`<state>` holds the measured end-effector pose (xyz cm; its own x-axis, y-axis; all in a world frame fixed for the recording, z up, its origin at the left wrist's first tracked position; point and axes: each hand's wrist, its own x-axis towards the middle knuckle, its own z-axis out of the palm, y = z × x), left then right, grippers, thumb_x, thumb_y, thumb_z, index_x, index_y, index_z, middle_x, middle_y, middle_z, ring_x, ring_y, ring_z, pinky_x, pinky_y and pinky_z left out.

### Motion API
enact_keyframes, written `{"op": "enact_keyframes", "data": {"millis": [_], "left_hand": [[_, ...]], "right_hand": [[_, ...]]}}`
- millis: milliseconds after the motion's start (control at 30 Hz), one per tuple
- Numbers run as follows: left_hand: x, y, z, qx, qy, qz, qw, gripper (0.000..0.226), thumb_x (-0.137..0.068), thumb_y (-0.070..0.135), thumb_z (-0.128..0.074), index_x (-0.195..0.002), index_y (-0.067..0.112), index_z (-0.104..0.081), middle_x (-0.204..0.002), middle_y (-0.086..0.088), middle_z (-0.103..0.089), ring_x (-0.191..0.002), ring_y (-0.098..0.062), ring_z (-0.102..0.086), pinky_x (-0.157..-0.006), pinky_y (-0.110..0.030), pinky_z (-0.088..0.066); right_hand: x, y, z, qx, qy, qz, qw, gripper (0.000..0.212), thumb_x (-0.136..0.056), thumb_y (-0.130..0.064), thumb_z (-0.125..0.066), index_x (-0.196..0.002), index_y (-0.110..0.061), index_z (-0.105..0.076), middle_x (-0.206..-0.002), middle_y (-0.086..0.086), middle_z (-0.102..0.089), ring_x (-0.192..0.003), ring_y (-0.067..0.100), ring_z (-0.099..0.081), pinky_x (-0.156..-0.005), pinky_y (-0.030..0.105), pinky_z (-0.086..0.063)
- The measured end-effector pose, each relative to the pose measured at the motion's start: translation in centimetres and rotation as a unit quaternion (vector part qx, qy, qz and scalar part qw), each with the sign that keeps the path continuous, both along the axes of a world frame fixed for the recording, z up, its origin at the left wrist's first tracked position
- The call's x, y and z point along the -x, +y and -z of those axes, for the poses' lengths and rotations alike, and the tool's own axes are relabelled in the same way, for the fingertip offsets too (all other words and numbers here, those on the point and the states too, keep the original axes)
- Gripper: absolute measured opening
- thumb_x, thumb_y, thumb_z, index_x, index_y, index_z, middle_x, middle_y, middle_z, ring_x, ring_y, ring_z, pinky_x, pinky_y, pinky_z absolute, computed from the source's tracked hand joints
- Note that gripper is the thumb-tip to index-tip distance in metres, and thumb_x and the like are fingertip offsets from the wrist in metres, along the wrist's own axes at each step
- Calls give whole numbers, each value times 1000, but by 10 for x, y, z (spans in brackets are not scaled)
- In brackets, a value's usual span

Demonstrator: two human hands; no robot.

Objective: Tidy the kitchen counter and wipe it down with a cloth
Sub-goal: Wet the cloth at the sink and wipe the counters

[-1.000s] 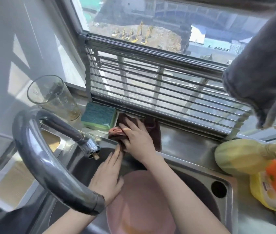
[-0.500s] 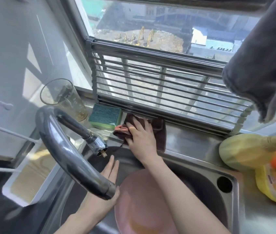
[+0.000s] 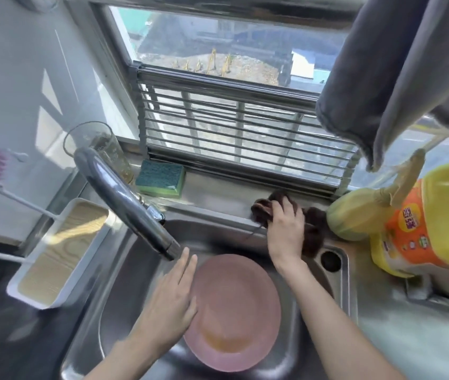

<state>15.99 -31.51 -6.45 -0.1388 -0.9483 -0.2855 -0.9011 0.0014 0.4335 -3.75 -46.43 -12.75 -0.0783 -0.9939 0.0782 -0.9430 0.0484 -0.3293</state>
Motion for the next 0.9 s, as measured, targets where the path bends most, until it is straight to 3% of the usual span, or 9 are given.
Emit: {"op": "enact_keyframes", "data": {"millis": [67, 133, 233, 367, 500, 567, 700, 800, 900], "left_hand": [[-3, 8, 5, -3, 17, -10, 1000, 67, -92, 23, -41, -146, 15, -2, -149, 6, 18, -143, -10, -2, -110, -14, -1], [-3, 14, 9, -5, 7, -3, 1000, 67, -93, 22, -44, -145, 14, -4, -149, 5, 17, -143, -10, -3, -105, -11, 7], [4, 20, 11, -26, 3, 13, 1000, 65, -87, 28, -40, -145, 10, -15, -154, -5, 2, -142, -18, -15, -106, -14, 2], [22, 22, 15, -25, -5, 42, 999, 71, -75, 38, -23, -141, 11, -32, -153, -8, -18, -130, -22, -40, -103, -17, -14], [54, 19, 12, -28, 4, 103, 994, 70, -77, 37, -22, -143, 15, -27, -154, -2, -12, -135, -21, -33, -104, -15, -12], [70, 16, 6, -30, 10, 127, 991, 65, -82, 32, -27, -144, 17, -21, -155, 0, -5, -139, -18, -26, -106, -13, -11], [95, 18, -9, -13, 23, 158, 987, 62, -89, 20, -40, -145, 19, -13, -156, 0, 2, -141, -15, -19, -108, -17, -13], [96, 27, -17, -5, 20, 162, 987, 62, -90, 17, -43, -146, 18, -14, -156, -1, 0, -141, -16, -20, -108, -19, -15], [86, 45, -21, 3, 17, 161, 987, 62, -88, 21, -41, -145, 16, -17, -156, -4, -5, -140, -20, -24, -110, -25, -20]], "right_hand": [[-25, 4, -1, 18, -30, -77, 996, 41, -73, 5, -63, -112, -6, -64, -121, 18, -62, -105, 46, -56, -98, 49, -43], [-32, 4, -4, 4, -52, -128, 990, 46, -75, 8, -59, -119, -6, -60, -125, 17, -59, -111, 46, -52, -102, 49, -40], [-10, 10, -9, -5, -24, -165, 986, 50, -75, 12, -57, -122, -4, -57, -127, 18, -57, -112, 45, -52, -102, 48, -42], [49, 50, -5, 28, 34, -123, 991, 47, -71, 6, -66, -116, -6, -62, -120, 14, -63, -105, 40, -59, -91, 47, -52], [106, 100, -1, 45, 116, -120, 985, 42, -78, -6, -38, -107, -9, -67, -117, 11, -66, -104, 39, -62, -80, 49, -55], [120, 116, -1, 17, 130, -105, 986, 40, -74, 1, -45, -106, -8, -68, -115, 13, -66, -105, 43, -60, -82, 52, -54], [143, 132, -10, -37, 34, 28, 998, 50, -67, -2, -72, -116, -9, -63, -123, 16, -60, -105, 48, -56, -96, 53, -43], [156, 153, -21, -111, -12, 32, 993, 45, -84, -24, -61, -128, -19, -54, -136, 11, -51, -122, 44, -42, -108, 50, -32], [163, 187, -23, -127, 1, 68, 990, 47, -86, -45, -46, -128, -25, -54, -138, 7, -49, -128, 41, -36, -106, 51, -34]]}}
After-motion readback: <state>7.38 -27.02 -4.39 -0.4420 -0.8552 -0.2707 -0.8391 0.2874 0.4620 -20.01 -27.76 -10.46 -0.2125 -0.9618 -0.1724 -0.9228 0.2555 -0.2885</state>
